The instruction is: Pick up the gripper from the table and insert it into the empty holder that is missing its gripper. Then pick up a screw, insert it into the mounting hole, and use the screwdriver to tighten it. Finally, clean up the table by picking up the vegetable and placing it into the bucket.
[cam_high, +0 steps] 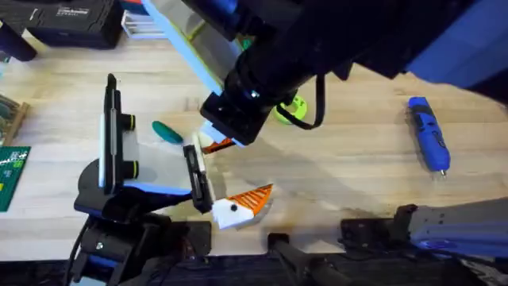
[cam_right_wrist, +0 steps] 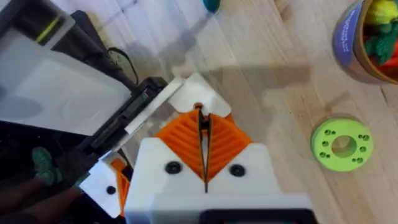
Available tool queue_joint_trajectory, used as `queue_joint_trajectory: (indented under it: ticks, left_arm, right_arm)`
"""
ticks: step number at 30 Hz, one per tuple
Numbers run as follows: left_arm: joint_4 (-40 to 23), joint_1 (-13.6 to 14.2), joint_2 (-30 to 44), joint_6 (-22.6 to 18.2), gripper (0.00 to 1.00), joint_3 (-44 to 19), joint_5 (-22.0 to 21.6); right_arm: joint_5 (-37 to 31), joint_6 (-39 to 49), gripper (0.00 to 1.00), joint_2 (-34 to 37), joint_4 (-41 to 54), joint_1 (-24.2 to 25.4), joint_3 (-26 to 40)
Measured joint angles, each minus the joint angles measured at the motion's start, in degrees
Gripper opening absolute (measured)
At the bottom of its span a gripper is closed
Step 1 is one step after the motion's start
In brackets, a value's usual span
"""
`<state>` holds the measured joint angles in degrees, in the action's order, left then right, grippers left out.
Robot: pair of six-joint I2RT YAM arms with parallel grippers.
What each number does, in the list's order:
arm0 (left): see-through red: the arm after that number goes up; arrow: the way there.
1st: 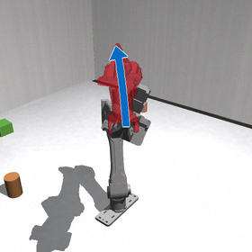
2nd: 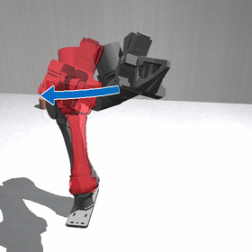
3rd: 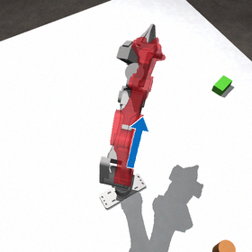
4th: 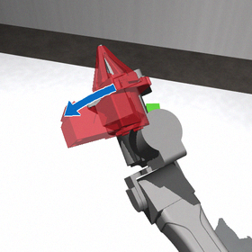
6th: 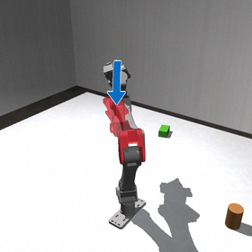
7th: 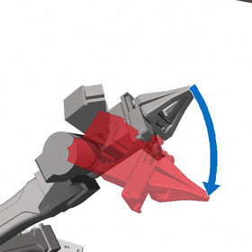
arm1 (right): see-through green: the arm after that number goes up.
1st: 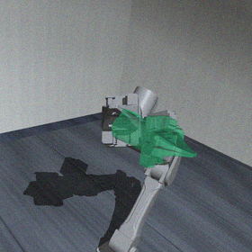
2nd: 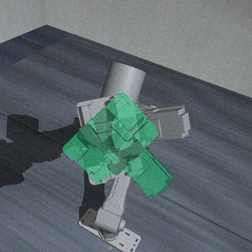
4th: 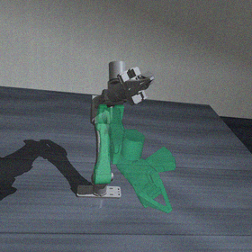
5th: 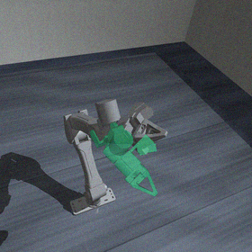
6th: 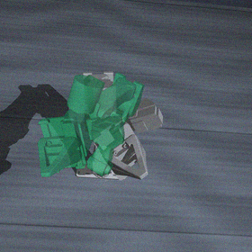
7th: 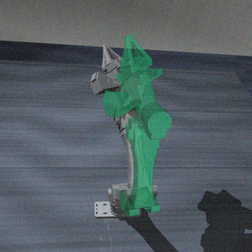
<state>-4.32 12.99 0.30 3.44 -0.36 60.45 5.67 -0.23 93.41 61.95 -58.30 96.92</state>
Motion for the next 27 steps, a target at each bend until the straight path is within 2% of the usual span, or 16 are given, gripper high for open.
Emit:
queue_joint_trajectory:
  ticks: [12, 27]
  left_arm:
    - [-0.8, 0.0, 0.0, 0.1, 0.985, 0.0, -0.1]
    - [-0.7, 0.0, 0.0, 0.1, 0.985, 0.0, 0.0]
  right_arm:
    - [0.0, 0.0, 0.006, 2.6, 0.3, 0.0, 0.0]
    - [0.0, 0.0, 0.006, 2.6, -1.7, -0.1, 0.0]
